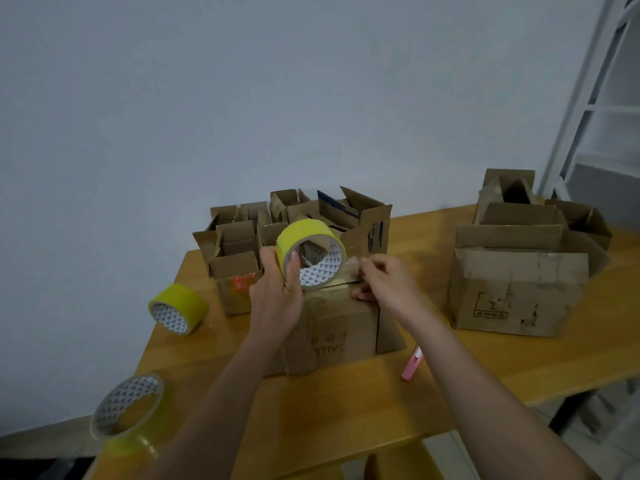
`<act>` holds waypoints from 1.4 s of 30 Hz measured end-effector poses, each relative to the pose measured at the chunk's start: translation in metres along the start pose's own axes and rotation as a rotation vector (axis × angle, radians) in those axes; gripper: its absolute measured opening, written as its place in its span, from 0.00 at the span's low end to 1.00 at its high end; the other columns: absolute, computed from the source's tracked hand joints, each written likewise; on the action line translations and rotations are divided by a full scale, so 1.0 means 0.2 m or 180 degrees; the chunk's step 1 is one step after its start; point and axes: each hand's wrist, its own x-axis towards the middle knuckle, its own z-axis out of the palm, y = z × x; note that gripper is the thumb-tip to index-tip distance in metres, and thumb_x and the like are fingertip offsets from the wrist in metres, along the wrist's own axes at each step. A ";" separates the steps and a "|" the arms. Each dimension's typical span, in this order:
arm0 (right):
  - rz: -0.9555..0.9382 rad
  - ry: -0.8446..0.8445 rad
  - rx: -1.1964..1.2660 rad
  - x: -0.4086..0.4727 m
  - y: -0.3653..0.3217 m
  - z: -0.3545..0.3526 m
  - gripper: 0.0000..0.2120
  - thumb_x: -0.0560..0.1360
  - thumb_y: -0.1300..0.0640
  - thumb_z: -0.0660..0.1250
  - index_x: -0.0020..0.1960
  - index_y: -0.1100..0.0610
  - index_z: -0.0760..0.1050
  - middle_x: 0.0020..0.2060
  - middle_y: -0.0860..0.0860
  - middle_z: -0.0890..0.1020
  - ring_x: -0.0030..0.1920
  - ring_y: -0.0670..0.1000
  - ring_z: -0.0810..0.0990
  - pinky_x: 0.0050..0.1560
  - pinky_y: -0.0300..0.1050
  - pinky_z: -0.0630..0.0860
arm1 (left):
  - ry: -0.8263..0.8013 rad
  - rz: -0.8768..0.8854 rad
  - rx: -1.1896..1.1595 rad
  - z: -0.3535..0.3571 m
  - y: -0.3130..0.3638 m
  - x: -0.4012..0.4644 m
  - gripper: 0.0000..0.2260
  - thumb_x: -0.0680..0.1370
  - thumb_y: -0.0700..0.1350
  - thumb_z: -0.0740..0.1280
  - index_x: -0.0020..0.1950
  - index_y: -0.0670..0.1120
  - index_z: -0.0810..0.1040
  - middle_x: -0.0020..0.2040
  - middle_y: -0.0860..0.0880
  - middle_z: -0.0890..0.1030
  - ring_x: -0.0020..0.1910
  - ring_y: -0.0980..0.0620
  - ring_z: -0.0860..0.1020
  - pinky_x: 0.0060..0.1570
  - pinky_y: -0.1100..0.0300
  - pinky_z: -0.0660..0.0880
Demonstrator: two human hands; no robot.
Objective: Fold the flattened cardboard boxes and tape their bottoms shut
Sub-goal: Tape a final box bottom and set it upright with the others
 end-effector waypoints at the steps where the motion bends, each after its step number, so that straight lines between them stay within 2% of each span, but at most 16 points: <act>1: 0.0219 0.0000 0.0276 0.00 0.00 -0.01 0.12 0.82 0.56 0.60 0.46 0.61 0.78 0.43 0.56 0.83 0.33 0.47 0.84 0.35 0.36 0.80 | 0.0014 0.0090 0.0113 0.01 -0.03 0.00 0.11 0.83 0.55 0.50 0.51 0.48 0.62 0.33 0.52 0.69 0.29 0.52 0.71 0.34 0.53 0.68; 5: 0.0649 -0.0022 0.0751 0.03 0.00 -0.04 0.11 0.78 0.55 0.67 0.45 0.63 0.81 0.43 0.56 0.85 0.36 0.49 0.84 0.40 0.38 0.81 | -0.0016 0.0106 0.0245 0.03 -0.05 0.01 0.10 0.84 0.51 0.52 0.52 0.45 0.64 0.30 0.51 0.69 0.25 0.54 0.68 0.23 0.64 0.63; 7: 0.0721 0.0085 0.0787 0.04 0.01 -0.03 0.12 0.78 0.55 0.67 0.45 0.64 0.80 0.41 0.56 0.84 0.36 0.48 0.83 0.42 0.40 0.81 | -0.0001 0.0174 0.0469 0.03 -0.05 0.02 0.11 0.83 0.52 0.52 0.51 0.45 0.64 0.30 0.52 0.69 0.24 0.55 0.69 0.23 0.64 0.66; 10: 0.0875 0.0319 0.0812 0.06 0.01 -0.01 0.12 0.80 0.55 0.64 0.43 0.62 0.77 0.39 0.54 0.82 0.32 0.46 0.82 0.40 0.39 0.81 | 0.0011 0.0316 0.0884 0.04 -0.04 0.02 0.21 0.77 0.63 0.44 0.53 0.47 0.64 0.30 0.52 0.70 0.25 0.54 0.71 0.22 0.65 0.63; 11: 0.0920 0.0361 0.0836 0.06 0.02 0.00 0.11 0.81 0.56 0.62 0.44 0.61 0.75 0.40 0.54 0.81 0.31 0.46 0.82 0.38 0.38 0.81 | 0.0006 0.0338 0.1027 0.05 -0.03 0.03 0.25 0.76 0.65 0.42 0.54 0.47 0.64 0.31 0.52 0.71 0.26 0.54 0.72 0.24 0.62 0.64; 16: 0.1029 0.0473 0.1074 0.07 0.03 0.00 0.11 0.83 0.56 0.58 0.43 0.59 0.70 0.42 0.55 0.78 0.30 0.47 0.80 0.33 0.37 0.78 | -0.0020 0.0378 0.1453 0.08 -0.02 0.08 0.28 0.75 0.65 0.39 0.55 0.46 0.66 0.30 0.53 0.68 0.27 0.55 0.69 0.27 0.60 0.61; 18: 0.0955 0.0606 0.0830 0.08 0.05 0.01 0.12 0.83 0.55 0.59 0.42 0.59 0.72 0.35 0.54 0.78 0.27 0.46 0.77 0.31 0.38 0.74 | -0.0034 0.0368 0.1506 0.08 -0.02 0.08 0.27 0.75 0.65 0.39 0.54 0.47 0.65 0.30 0.53 0.69 0.27 0.55 0.69 0.27 0.60 0.61; 20: 0.0740 0.0712 0.0014 0.09 0.07 0.00 0.16 0.82 0.52 0.60 0.38 0.58 0.74 0.28 0.52 0.75 0.26 0.47 0.73 0.30 0.41 0.71 | -0.0007 0.0318 0.1469 0.08 -0.04 0.08 0.28 0.74 0.66 0.38 0.53 0.46 0.66 0.31 0.50 0.71 0.28 0.52 0.71 0.27 0.59 0.63; 23: 0.0435 0.0808 -0.0672 0.08 0.10 0.00 0.21 0.81 0.50 0.61 0.31 0.56 0.71 0.26 0.51 0.72 0.28 0.49 0.71 0.31 0.43 0.66 | -0.0055 0.0392 0.1535 0.06 -0.06 0.08 0.29 0.74 0.66 0.39 0.53 0.46 0.65 0.31 0.51 0.70 0.28 0.50 0.71 0.28 0.58 0.60; 26: 0.0450 0.0797 -0.0536 0.08 0.11 0.01 0.21 0.82 0.50 0.60 0.38 0.63 0.78 0.32 0.56 0.77 0.33 0.54 0.76 0.37 0.47 0.72 | -0.0117 0.0511 0.1657 0.06 -0.05 0.09 0.29 0.74 0.66 0.39 0.54 0.45 0.65 0.31 0.53 0.69 0.28 0.52 0.70 0.29 0.58 0.60; 29: 0.0489 0.0831 -0.0397 0.09 0.14 0.01 0.21 0.82 0.51 0.60 0.45 0.69 0.78 0.36 0.59 0.79 0.38 0.59 0.79 0.42 0.52 0.76 | -0.0223 0.0553 0.1773 0.07 -0.04 0.10 0.33 0.74 0.67 0.37 0.58 0.44 0.66 0.31 0.52 0.70 0.28 0.51 0.70 0.30 0.58 0.62; 31: 0.0507 0.0843 -0.0376 0.10 0.16 0.02 0.21 0.82 0.52 0.60 0.44 0.68 0.78 0.34 0.57 0.77 0.35 0.55 0.76 0.39 0.49 0.74 | -0.0273 0.0589 0.1913 0.07 -0.03 0.11 0.35 0.72 0.68 0.36 0.61 0.44 0.66 0.33 0.51 0.71 0.29 0.50 0.70 0.32 0.58 0.64; 34: 0.0587 0.0812 -0.0385 0.10 0.20 0.02 0.19 0.81 0.52 0.61 0.36 0.61 0.75 0.30 0.54 0.73 0.32 0.50 0.72 0.35 0.45 0.70 | -0.0366 0.0652 0.2148 0.08 -0.01 0.10 0.38 0.71 0.68 0.36 0.64 0.44 0.65 0.32 0.53 0.69 0.27 0.53 0.67 0.30 0.59 0.63; 37: 0.0546 0.0753 -0.0371 0.09 0.22 0.02 0.18 0.79 0.52 0.65 0.33 0.58 0.73 0.27 0.52 0.70 0.28 0.49 0.69 0.31 0.43 0.65 | -0.0356 0.0669 0.2184 0.08 -0.02 0.09 0.40 0.71 0.71 0.32 0.62 0.44 0.65 0.28 0.55 0.64 0.24 0.57 0.62 0.27 0.61 0.57; 40: 0.0509 0.0778 -0.0213 0.09 0.24 0.02 0.22 0.77 0.52 0.68 0.27 0.56 0.67 0.22 0.49 0.65 0.24 0.49 0.64 0.30 0.43 0.63 | -0.0357 0.0634 0.2158 0.08 -0.03 0.08 0.39 0.72 0.71 0.33 0.61 0.44 0.65 0.28 0.54 0.65 0.24 0.55 0.63 0.29 0.59 0.61; 42: 0.0568 0.0833 -0.0162 0.10 0.25 0.02 0.18 0.76 0.50 0.70 0.32 0.57 0.71 0.27 0.50 0.70 0.29 0.49 0.69 0.34 0.47 0.68 | -0.0346 0.0639 0.2089 0.08 -0.04 0.08 0.37 0.73 0.69 0.36 0.60 0.43 0.66 0.29 0.52 0.67 0.25 0.53 0.65 0.29 0.59 0.63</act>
